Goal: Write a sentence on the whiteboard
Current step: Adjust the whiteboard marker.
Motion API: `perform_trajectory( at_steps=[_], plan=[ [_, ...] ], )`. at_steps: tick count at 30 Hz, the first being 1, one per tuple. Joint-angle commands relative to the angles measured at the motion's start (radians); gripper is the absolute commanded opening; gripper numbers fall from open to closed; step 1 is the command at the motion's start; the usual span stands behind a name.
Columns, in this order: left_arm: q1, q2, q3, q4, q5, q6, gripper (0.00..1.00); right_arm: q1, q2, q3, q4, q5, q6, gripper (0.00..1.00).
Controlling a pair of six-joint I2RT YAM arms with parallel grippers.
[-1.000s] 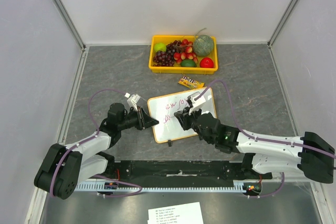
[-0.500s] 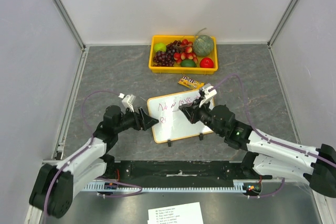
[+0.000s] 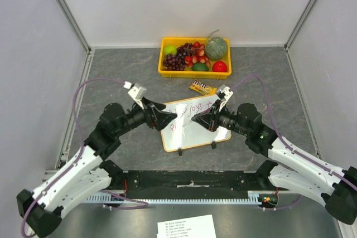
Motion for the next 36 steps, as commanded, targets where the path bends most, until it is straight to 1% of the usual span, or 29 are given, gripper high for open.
perform_trajectory(
  at_steps=[1,3,6,8,10,11,12,13,14,15,18,20,21,22,23,24,28,31,32,33,34,36],
  plan=[
    [-0.064,0.207,0.085,0.117,0.202,0.129,0.86,-0.03,-0.032,0.051,0.054,-0.149,0.071,0.0],
    [-0.093,0.284,0.104,0.155,0.274,0.144,0.85,-0.036,-0.038,0.054,0.056,-0.148,0.082,0.0],
    [-0.139,0.352,0.11,0.192,0.304,0.158,0.85,-0.05,-0.049,0.057,0.06,-0.145,0.094,0.0],
    [-0.15,0.376,0.098,0.218,0.317,0.157,0.84,-0.056,-0.058,0.057,0.065,-0.143,0.102,0.0],
    [-0.153,0.404,0.09,0.253,0.354,0.146,0.79,-0.056,-0.052,0.06,0.07,-0.142,0.111,0.0],
    [-0.159,0.412,0.09,0.267,0.366,0.14,0.71,-0.056,-0.044,0.061,0.073,-0.151,0.11,0.0],
    [-0.164,0.418,0.09,0.277,0.377,0.138,0.58,-0.056,-0.037,0.063,0.07,-0.15,0.116,0.0],
    [-0.167,0.421,0.091,0.277,0.376,0.137,0.36,-0.056,-0.032,0.061,0.073,-0.147,0.119,0.0],
    [-0.167,0.422,0.094,0.274,0.37,0.135,0.09,-0.056,-0.024,0.061,0.07,-0.153,0.116,0.0],
    [-0.169,0.416,0.096,0.269,0.359,0.135,0.02,-0.056,-0.026,0.063,0.065,-0.153,0.111,0.0],
    [-0.166,0.398,0.098,0.242,0.345,0.15,0.02,-0.056,-0.041,0.063,0.051,-0.14,0.105,0.01],
    [-0.169,0.381,0.102,0.212,0.334,0.163,0.02,-0.056,-0.062,0.069,0.028,-0.131,0.091,0.27],
    [-0.167,0.373,0.105,0.199,0.331,0.164,0.02,-0.056,-0.069,0.072,0.019,-0.131,0.087,0.52],
    [-0.167,0.366,0.108,0.186,0.334,0.167,0.02,-0.056,-0.076,0.075,0.016,-0.143,0.083,0.75],
    [-0.169,0.361,0.111,0.173,0.34,0.17,0.02,-0.056,-0.078,0.078,0.022,-0.178,0.08,0.85],
    [-0.167,0.356,0.119,0.159,0.346,0.176,0.02,-0.056,-0.081,0.083,0.025,-0.194,0.089,0.98],
    [-0.167,0.338,0.151,0.108,0.405,0.202,0.02,-0.056,-0.079,0.081,0.045,-0.245,0.126,0.98],
    [-0.166,0.346,0.182,0.073,0.46,0.218,0.02,-0.056,-0.067,0.071,0.092,-0.301,0.152,0.98],
    [-0.167,0.346,0.19,0.062,0.463,0.221,0.02,-0.056,-0.063,0.068,0.115,-0.327,0.165,0.93],
    [-0.167,0.347,0.193,0.059,0.471,0.222,0.02,-0.056,-0.052,0.063,0.141,-0.356,0.178,0.83],
    [-0.167,0.35,0.197,0.054,0.477,0.226,0.02,-0.056,-0.038,0.061,0.169,-0.379,0.194,0.76],
    [-0.167,0.349,0.203,0.05,0.495,0.227,0.02,-0.056,-0.023,0.052,0.206,-0.395,0.22,0.64]
  ],
)
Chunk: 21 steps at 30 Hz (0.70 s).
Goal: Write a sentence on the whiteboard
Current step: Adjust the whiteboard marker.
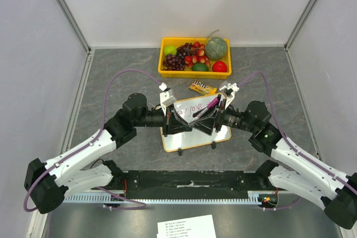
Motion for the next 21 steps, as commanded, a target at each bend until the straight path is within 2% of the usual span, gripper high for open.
perform_trajectory(
  at_steps=[1,5,8,11,14,16,17,21],
  plan=[
    [-0.001,-0.01,0.052,-0.029,0.076,0.052,0.02,0.004,0.028,0.007,0.144,-0.094,0.077,0.63],
    [-0.001,-0.013,0.052,-0.035,0.083,0.053,0.02,0.004,0.028,0.008,0.149,-0.085,0.085,0.61],
    [-0.001,-0.017,0.05,-0.035,0.082,0.052,0.02,0.002,0.031,0.01,0.141,-0.085,0.082,0.54],
    [-0.001,-0.02,0.047,-0.036,0.073,0.052,0.02,0.002,0.04,0.014,0.126,-0.091,0.074,0.35],
    [-0.001,-0.028,0.044,-0.035,0.059,0.05,0.02,0.004,0.043,0.013,0.12,-0.099,0.07,0.24],
    [-0.001,-0.036,0.038,-0.027,0.053,0.044,0.02,0.004,0.045,0.014,0.108,-0.105,0.062,0.24],
    [-0.001,-0.042,0.038,-0.027,0.051,0.042,0.02,0.004,0.04,0.016,0.097,-0.101,0.054,0.29],
    [0.001,-0.046,0.037,-0.027,0.05,0.044,0.02,0.004,0.03,0.016,0.072,-0.093,0.038,0.35]
  ],
)
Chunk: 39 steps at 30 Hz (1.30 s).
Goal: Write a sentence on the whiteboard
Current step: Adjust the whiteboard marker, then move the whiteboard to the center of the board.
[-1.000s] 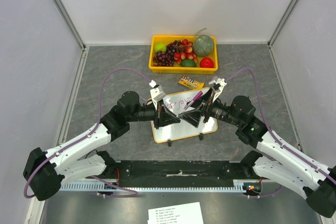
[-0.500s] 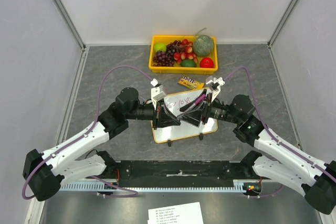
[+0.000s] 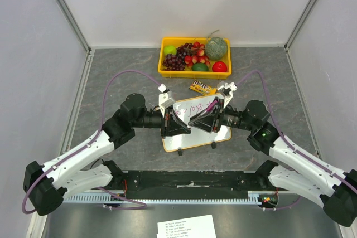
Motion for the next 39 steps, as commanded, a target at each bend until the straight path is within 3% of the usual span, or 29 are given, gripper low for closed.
perform_trajectory(
  at_steps=[1,10,12,14,17,18,21,23,26,31,39],
  plan=[
    [-0.002,-0.024,0.026,0.012,0.006,0.028,0.02,0.001,-0.018,0.015,-0.012,-0.017,-0.029,0.35],
    [-0.001,-0.03,0.001,0.024,0.021,0.014,0.02,0.002,-0.029,0.018,0.002,-0.011,-0.022,0.33],
    [-0.001,-0.036,-0.007,0.03,0.017,0.011,0.02,0.002,-0.027,0.02,0.001,-0.029,-0.033,0.25],
    [-0.001,-0.036,-0.01,0.038,0.017,0.006,0.02,0.001,-0.029,0.024,-0.031,-0.034,-0.053,0.0],
    [-0.001,-0.026,-0.007,0.036,0.009,-0.001,0.02,0.002,-0.033,0.029,-0.07,-0.019,-0.081,0.0],
    [-0.001,-0.023,-0.005,0.033,0.001,-0.004,0.05,0.002,-0.04,0.031,-0.088,0.001,-0.088,0.0],
    [-0.001,-0.026,-0.014,0.003,-0.055,-0.038,0.51,0.001,-0.07,0.043,-0.168,0.098,-0.125,0.0],
    [-0.001,-0.038,-0.031,-0.031,-0.135,-0.064,0.67,0.002,-0.09,0.052,-0.24,0.19,-0.148,0.0],
    [-0.015,-0.055,-0.056,-0.172,-0.284,-0.105,0.75,0.001,-0.124,0.057,-0.338,0.352,-0.167,0.0],
    [-0.125,-0.06,-0.128,-0.309,-0.58,-0.242,0.77,0.001,-0.171,0.034,-0.41,0.511,-0.18,0.0],
    [-0.292,0.046,-0.261,-0.24,-0.741,-0.461,0.74,0.001,-0.184,0.04,-0.456,0.551,-0.223,0.0]
  ],
)
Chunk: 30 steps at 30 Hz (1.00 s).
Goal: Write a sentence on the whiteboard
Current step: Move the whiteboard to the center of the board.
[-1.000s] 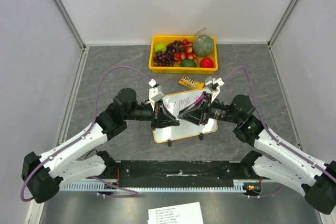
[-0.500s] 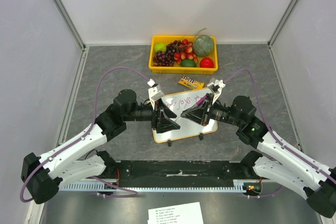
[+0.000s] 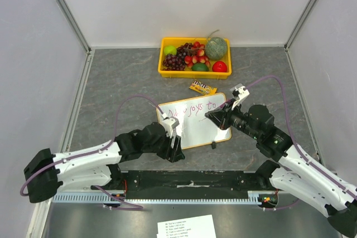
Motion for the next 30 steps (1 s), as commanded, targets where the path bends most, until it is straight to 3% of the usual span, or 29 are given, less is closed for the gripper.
perform_trajectory(
  at_steps=[1,8,19,25,30],
  plan=[
    [-0.061,0.084,-0.049,0.056,-0.151,-0.167,0.74,0.0,-0.017,0.029,-0.028,0.06,-0.039,0.0],
    [-0.073,0.234,-0.106,0.234,-0.187,-0.193,0.73,0.0,-0.039,0.029,-0.051,0.073,-0.052,0.0],
    [-0.073,0.374,-0.086,0.298,-0.312,-0.241,0.48,-0.006,-0.018,0.015,-0.047,0.074,-0.069,0.0],
    [-0.073,0.478,-0.022,0.269,-0.38,-0.248,0.4,-0.064,0.022,0.0,0.025,-0.074,-0.073,0.0],
    [-0.046,0.558,0.006,0.335,-0.369,-0.222,0.4,-0.211,0.062,-0.036,0.153,-0.267,-0.035,0.0]
  ],
)
